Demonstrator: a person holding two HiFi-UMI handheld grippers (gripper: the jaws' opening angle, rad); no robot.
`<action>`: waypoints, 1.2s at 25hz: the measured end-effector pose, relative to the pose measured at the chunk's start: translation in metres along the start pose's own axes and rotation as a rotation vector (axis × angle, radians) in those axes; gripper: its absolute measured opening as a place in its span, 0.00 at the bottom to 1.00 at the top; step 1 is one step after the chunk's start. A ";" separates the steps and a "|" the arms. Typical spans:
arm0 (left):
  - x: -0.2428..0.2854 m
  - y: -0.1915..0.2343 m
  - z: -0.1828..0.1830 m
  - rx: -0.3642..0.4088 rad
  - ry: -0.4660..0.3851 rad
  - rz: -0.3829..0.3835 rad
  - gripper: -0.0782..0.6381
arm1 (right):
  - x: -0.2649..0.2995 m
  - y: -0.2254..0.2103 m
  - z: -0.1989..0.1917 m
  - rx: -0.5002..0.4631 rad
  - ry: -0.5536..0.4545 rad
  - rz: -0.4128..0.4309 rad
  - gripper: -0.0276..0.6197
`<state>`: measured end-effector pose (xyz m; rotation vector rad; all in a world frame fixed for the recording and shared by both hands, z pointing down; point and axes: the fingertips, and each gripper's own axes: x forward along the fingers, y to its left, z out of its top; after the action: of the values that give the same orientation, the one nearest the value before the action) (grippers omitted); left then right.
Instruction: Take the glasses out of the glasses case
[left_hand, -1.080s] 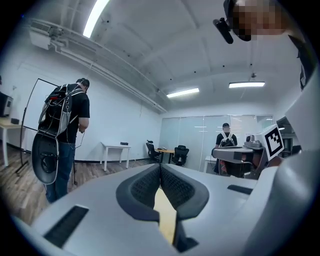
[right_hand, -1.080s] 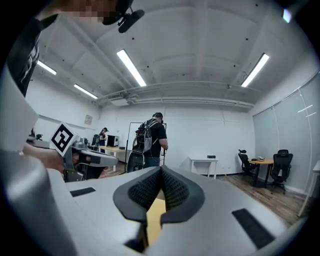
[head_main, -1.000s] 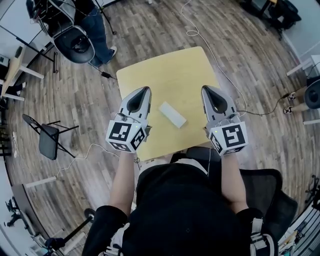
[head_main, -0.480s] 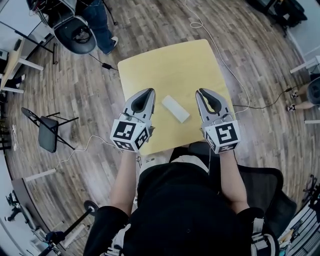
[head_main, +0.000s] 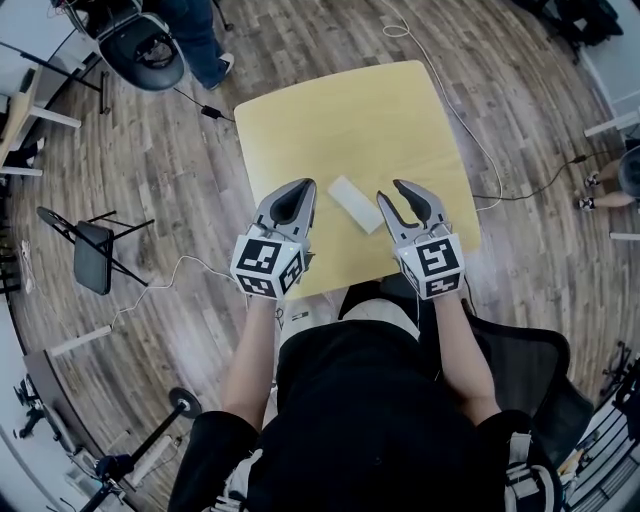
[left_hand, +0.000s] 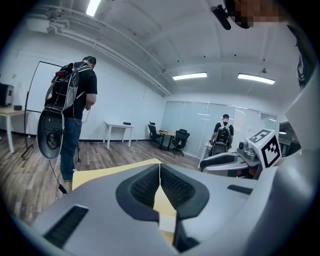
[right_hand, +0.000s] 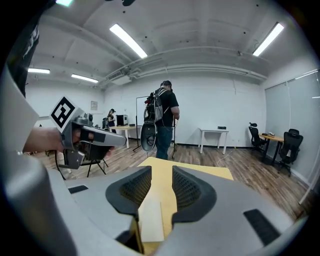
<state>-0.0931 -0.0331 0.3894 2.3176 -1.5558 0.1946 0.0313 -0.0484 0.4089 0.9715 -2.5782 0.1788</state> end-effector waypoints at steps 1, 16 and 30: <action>0.001 0.002 -0.004 -0.002 0.007 0.001 0.14 | 0.004 0.002 -0.006 -0.005 0.014 0.003 0.27; 0.015 0.024 -0.060 -0.057 0.100 -0.002 0.14 | 0.056 0.034 -0.113 -0.066 0.286 0.081 0.44; 0.031 0.023 -0.114 -0.040 0.196 -0.050 0.14 | 0.090 0.043 -0.202 -0.081 0.482 0.105 0.54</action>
<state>-0.0932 -0.0279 0.5096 2.2295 -1.3930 0.3633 0.0020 -0.0210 0.6302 0.6655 -2.1730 0.2947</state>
